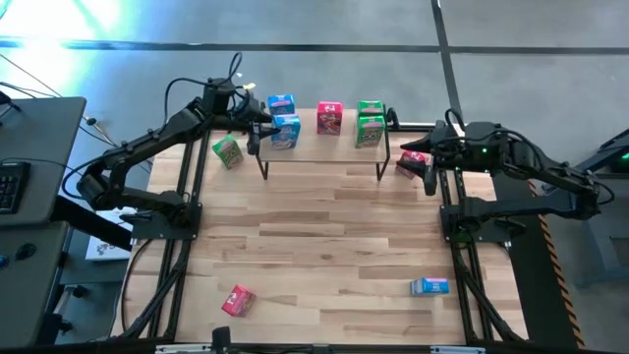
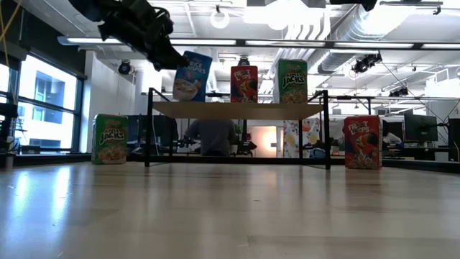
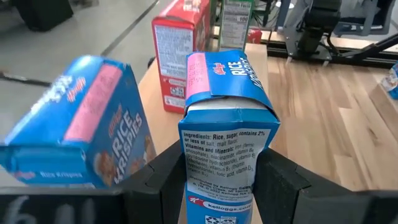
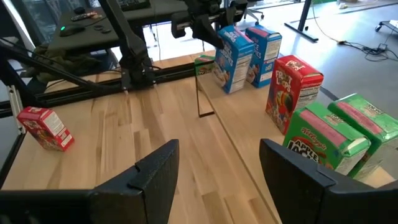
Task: Stack cereal on shelf
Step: Put the bottom blue cereal box on the shelf aligned with the other blue cereal box
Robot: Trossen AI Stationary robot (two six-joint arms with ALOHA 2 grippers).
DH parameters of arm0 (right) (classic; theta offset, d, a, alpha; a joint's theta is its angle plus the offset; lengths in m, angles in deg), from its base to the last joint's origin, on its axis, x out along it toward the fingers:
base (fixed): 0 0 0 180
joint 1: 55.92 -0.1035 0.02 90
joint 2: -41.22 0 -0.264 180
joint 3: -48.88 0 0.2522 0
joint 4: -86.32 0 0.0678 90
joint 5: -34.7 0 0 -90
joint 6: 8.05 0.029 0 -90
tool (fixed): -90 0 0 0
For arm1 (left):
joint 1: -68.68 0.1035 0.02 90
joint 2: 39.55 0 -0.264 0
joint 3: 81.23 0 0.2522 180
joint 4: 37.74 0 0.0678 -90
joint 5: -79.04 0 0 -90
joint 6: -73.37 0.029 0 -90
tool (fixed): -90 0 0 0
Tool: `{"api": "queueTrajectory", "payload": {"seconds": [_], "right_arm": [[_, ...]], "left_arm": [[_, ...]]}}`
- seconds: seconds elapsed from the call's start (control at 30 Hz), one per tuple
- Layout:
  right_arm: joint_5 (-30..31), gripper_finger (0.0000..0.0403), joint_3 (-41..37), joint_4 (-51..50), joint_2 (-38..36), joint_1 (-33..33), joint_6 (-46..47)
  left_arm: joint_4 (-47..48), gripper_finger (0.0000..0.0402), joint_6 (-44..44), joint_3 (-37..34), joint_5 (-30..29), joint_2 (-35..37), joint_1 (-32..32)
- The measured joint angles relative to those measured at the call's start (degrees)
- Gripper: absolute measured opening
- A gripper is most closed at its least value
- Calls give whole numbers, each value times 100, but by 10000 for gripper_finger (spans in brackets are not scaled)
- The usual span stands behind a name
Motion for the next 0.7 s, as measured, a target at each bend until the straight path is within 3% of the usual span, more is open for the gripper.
{"api": "queueTrajectory", "payload": {"seconds": [0.7], "right_arm": [[-7, 216, 0, -7, 0, 0, 0]], "left_arm": [[76, 148, 317, 0, 17, 0, 337]]}}
